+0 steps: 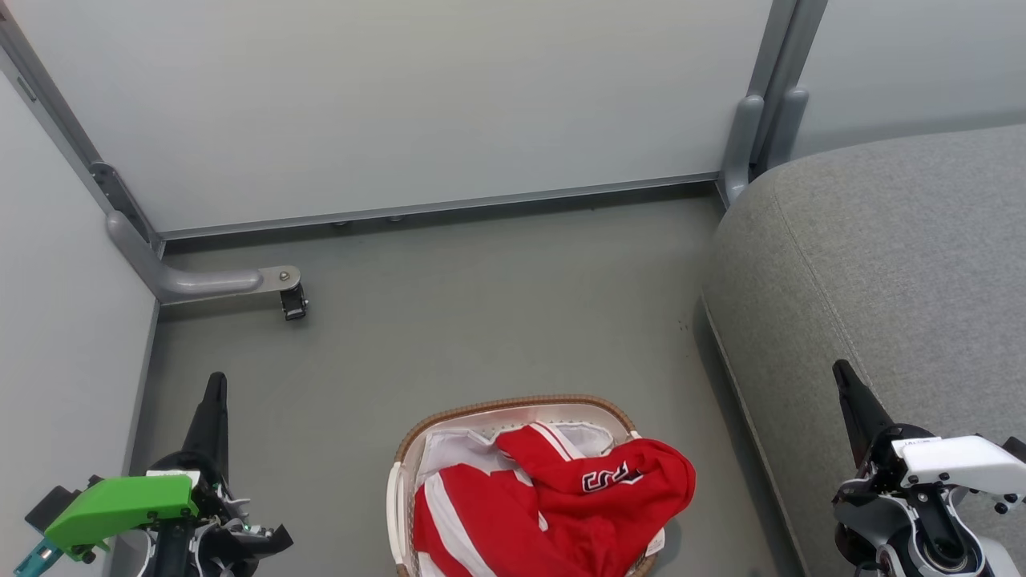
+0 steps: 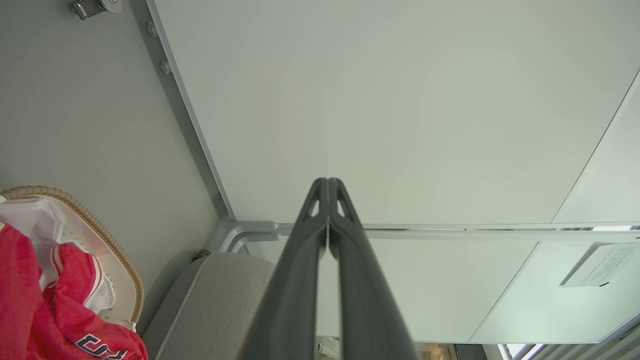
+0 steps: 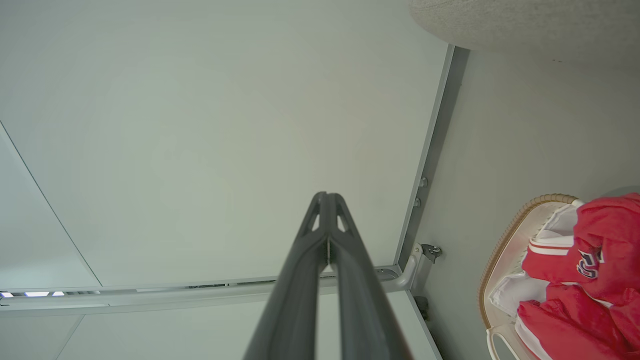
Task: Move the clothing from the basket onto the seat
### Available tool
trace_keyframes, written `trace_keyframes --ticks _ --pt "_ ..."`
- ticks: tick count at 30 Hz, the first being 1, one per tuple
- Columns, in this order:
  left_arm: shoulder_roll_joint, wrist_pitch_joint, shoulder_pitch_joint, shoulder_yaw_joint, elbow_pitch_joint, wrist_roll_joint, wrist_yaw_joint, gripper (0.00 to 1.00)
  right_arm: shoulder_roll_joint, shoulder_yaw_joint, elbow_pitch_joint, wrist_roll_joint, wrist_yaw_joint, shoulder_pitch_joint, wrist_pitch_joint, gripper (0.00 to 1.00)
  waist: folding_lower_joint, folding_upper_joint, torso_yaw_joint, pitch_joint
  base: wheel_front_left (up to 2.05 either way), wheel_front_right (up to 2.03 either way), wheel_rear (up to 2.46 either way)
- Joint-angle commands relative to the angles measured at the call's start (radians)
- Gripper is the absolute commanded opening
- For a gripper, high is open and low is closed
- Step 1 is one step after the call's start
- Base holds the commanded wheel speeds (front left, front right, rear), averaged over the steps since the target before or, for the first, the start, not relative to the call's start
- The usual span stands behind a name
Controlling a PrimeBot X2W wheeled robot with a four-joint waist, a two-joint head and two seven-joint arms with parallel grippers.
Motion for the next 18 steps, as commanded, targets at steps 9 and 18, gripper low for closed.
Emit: trace_keyframes --ticks 9,18 --pt "0.007 0.003 -0.01 0.002 -0.002 -0.003 -0.004 0.0 -0.003 -0.002 -0.002 0.004 0.0 0.011 0.002 0.0 0.0 0.0 0.0 0.0 0.0 0.0 0.0" --pt "0.007 0.003 -0.011 0.002 -0.002 -0.003 -0.004 0.0 -0.003 -0.002 -0.002 0.004 0.0 0.011 0.002 0.0 0.0 0.0 0.0 0.0 0.0 0.0 0.0"
